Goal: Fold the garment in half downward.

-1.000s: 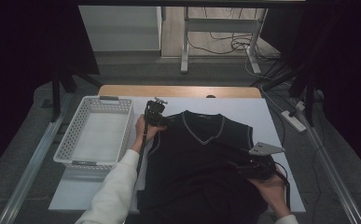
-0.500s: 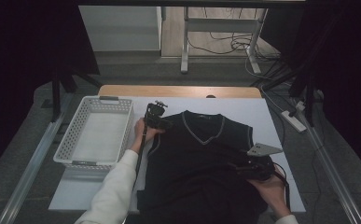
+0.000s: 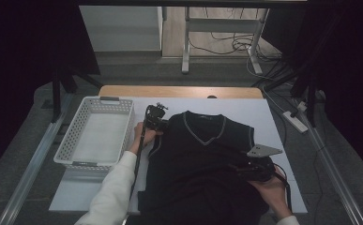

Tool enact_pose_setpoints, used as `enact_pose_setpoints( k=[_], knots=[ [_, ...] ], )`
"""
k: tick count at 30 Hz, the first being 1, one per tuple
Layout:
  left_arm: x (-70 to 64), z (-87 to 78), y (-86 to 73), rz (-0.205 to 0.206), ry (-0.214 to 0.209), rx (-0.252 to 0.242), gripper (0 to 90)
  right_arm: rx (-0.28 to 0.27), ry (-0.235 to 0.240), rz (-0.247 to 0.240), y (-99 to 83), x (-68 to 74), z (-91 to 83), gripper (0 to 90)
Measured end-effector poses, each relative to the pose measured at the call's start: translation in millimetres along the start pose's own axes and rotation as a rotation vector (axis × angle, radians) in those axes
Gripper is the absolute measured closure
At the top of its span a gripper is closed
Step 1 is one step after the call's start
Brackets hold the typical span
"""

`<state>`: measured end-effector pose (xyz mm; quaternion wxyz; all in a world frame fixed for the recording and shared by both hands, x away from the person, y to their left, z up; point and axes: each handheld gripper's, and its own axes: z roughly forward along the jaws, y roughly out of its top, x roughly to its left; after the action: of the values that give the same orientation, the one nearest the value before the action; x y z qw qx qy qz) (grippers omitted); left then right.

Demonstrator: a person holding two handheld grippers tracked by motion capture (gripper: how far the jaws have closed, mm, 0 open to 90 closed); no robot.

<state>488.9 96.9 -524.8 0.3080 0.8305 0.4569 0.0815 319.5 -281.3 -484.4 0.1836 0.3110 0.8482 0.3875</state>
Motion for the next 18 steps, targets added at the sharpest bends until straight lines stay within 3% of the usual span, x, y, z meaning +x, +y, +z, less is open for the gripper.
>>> enact_pose_setpoints(
  k=[4, 11, 18],
  knots=[
    [-6.2, -8.6, 1.9, 0.009, -0.006, -0.037, 77.5, 0.002, -0.002, -0.003, -0.2, 0.0, 0.8, 28.2],
    [-19.2, -38.8, 2.0, 0.023, -0.013, -0.141, 77.5, 0.001, -0.008, 0.006, -0.3, -1.2, 0.1, 28.1],
    [-30.3, -58.7, 1.3, 0.053, -0.023, -0.196, 77.6, -0.012, -0.031, 0.017, 0.7, -5.8, -0.1, 28.2]
  ],
)
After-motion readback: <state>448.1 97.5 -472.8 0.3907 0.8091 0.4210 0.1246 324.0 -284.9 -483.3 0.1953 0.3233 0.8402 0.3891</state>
